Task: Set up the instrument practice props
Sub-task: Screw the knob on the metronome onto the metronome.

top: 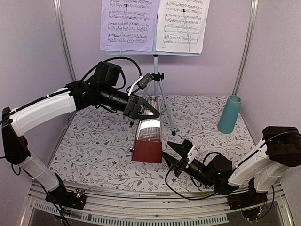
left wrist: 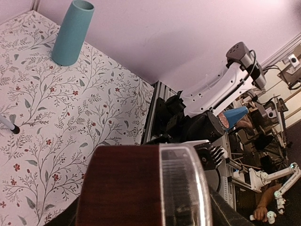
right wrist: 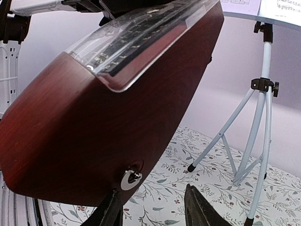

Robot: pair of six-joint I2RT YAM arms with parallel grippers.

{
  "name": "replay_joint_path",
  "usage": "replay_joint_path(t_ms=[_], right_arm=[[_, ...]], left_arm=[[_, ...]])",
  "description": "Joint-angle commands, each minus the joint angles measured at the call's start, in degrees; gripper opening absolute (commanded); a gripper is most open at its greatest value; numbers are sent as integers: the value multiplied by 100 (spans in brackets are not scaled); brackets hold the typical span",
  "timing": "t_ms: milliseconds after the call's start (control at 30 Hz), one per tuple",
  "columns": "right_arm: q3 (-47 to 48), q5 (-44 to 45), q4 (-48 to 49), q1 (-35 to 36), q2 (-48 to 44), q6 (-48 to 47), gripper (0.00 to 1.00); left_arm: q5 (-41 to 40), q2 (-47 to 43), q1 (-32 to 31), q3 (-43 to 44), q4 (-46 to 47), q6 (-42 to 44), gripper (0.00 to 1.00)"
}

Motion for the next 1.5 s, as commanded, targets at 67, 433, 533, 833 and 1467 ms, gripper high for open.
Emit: replay_joint_path(t_ms=[67, 433, 533, 833, 1467], right_arm=[[136, 74, 84, 142, 140, -32, 46], [281, 606, 391, 170, 287, -80, 47], [224, 639, 609, 170, 284, -132, 45], [153, -268, 384, 171, 203, -174, 34], [302, -341, -3, 171, 243, -380, 22]], left_arm=[[108, -12, 105, 190, 287, -218, 0], [245, 44, 103, 199, 295, -233, 0], [241, 35, 106, 176, 281, -221, 0], [271, 0, 105, 144, 291, -184, 0], [438, -27, 100, 92, 362, -157, 0]])
